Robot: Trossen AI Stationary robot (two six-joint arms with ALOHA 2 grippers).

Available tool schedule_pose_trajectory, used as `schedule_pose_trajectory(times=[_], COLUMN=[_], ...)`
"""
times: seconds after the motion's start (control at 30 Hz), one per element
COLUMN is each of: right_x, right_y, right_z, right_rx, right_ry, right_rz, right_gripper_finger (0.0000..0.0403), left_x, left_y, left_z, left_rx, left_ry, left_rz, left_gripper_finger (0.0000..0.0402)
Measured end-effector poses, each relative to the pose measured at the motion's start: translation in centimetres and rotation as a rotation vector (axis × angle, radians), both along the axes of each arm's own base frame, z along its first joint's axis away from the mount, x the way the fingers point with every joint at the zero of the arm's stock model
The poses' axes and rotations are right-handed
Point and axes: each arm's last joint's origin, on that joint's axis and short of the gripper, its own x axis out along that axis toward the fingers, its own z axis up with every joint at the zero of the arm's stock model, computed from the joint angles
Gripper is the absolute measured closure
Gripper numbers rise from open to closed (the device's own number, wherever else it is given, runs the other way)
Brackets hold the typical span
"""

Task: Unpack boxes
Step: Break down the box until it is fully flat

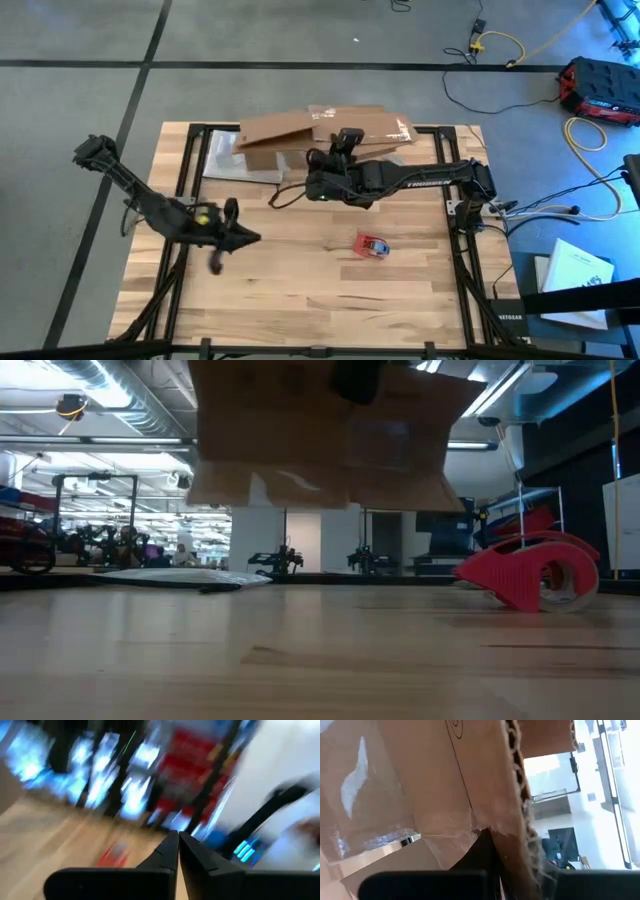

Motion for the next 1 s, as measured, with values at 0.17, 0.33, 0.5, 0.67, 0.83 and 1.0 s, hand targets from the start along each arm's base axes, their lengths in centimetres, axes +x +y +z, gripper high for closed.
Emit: schedule_pose_trajectory(times=[0.17,0.33,0.5,0.67,0.83,1.0], right_x=[0.2,0.3,0.3,0.0,-0.7,-1.1], right_y=[0.7,1.8,3.4,4.7,4.9,5.8], right_z=[0.1,0.2,0.2,0.5,0.4,0.2], right_rx=[0.016,0.025,0.052,0.106,0.267,0.449], right_ry=[-0.033,-0.064,-0.075,-0.156,-0.254,-0.278], right_rz=[0.024,0.054,0.108,0.117,0.090,0.109], right_gripper_finger=[0.0403,0.0403,0.0403,0.0403,0.0403,0.0403], left_x=[0.9,2.3,4.0,5.3,6.0,6.2], left_y=[0.7,1.9,3.5,4.0,4.3,5.8], left_z=[-3.7,-5.8,-7.5,-8.6,-9.0,-9.9], left_rx=[0.028,0.052,0.056,0.244,0.382,0.374], left_ry=[0.266,0.355,0.412,0.480,0.516,0.569], left_rz=[0.182,0.411,0.553,0.562,0.558,0.647], left_gripper_finger=[0.0402,0.0402,0.0402,0.0402,0.0402,0.0402])
